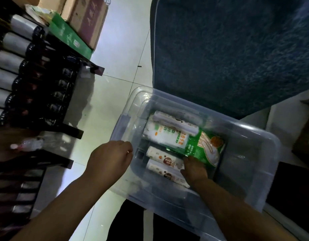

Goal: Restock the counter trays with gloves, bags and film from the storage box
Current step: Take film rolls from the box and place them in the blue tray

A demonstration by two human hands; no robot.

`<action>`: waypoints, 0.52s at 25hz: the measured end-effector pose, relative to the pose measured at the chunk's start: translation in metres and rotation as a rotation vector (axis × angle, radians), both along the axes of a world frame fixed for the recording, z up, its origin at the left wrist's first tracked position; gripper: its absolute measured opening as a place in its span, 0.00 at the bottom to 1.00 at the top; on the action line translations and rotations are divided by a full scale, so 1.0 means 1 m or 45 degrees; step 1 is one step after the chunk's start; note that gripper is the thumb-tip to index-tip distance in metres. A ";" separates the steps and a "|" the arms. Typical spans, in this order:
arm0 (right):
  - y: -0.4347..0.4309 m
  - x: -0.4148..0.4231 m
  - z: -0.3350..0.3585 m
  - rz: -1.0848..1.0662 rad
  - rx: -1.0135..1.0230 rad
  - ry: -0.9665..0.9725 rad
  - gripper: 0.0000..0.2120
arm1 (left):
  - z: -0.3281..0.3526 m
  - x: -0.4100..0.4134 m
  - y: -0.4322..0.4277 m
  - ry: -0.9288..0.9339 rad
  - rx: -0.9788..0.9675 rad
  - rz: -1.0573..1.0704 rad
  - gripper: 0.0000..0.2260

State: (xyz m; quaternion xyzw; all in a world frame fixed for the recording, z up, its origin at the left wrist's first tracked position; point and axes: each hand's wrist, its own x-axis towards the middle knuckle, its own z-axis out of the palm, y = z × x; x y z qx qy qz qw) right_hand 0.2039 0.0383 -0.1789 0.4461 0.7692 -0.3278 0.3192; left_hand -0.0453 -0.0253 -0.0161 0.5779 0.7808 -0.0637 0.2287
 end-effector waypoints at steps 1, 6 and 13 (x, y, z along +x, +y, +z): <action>-0.002 -0.001 -0.006 0.001 -0.027 -0.022 0.24 | -0.005 0.001 0.000 -0.002 -0.002 0.008 0.05; 0.001 -0.002 -0.022 0.150 0.093 -0.112 0.26 | -0.024 0.011 0.004 -0.048 -0.009 0.034 0.05; 0.010 0.000 0.022 -0.112 -0.170 0.302 0.22 | -0.029 0.026 0.005 -0.091 -0.021 -0.056 0.06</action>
